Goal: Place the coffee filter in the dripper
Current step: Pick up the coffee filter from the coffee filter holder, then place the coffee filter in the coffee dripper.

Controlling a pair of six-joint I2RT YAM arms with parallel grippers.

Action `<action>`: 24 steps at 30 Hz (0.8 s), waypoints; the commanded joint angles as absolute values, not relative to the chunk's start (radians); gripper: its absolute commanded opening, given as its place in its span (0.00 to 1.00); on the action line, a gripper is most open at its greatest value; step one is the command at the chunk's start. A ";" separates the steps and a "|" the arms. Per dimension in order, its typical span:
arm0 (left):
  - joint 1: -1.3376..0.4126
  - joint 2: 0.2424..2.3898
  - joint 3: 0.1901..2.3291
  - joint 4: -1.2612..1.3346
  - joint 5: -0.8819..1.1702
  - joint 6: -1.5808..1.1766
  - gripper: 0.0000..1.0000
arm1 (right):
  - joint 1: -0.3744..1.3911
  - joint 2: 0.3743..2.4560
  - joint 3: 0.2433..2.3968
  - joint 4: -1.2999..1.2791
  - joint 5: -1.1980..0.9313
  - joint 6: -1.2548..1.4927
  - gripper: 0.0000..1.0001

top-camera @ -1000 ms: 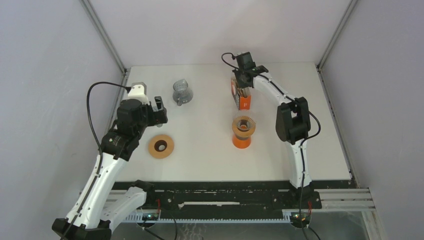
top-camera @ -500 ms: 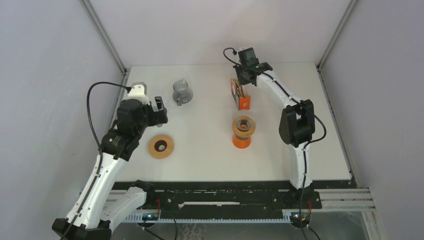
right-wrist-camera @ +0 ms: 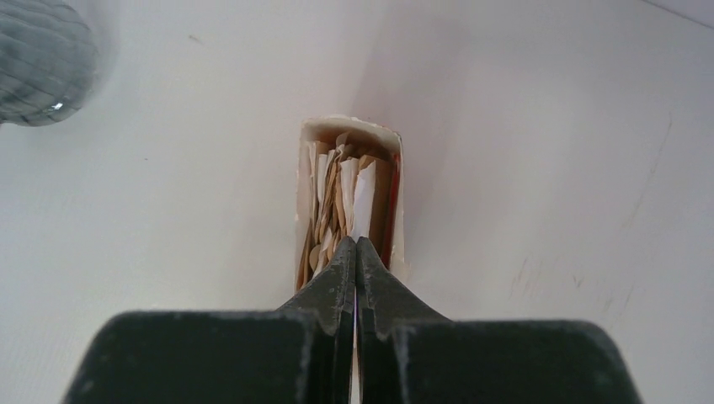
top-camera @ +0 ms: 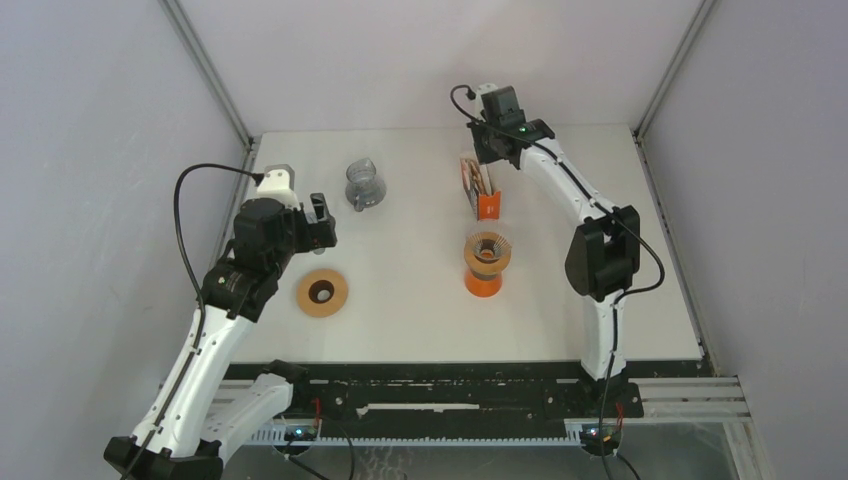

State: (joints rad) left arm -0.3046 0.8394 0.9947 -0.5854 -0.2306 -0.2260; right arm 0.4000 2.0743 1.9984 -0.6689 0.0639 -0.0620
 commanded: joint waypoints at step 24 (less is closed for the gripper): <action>-0.283 0.819 0.982 -0.492 -0.024 -0.221 1.00 | 0.319 1.593 1.716 -0.449 -0.291 0.068 0.00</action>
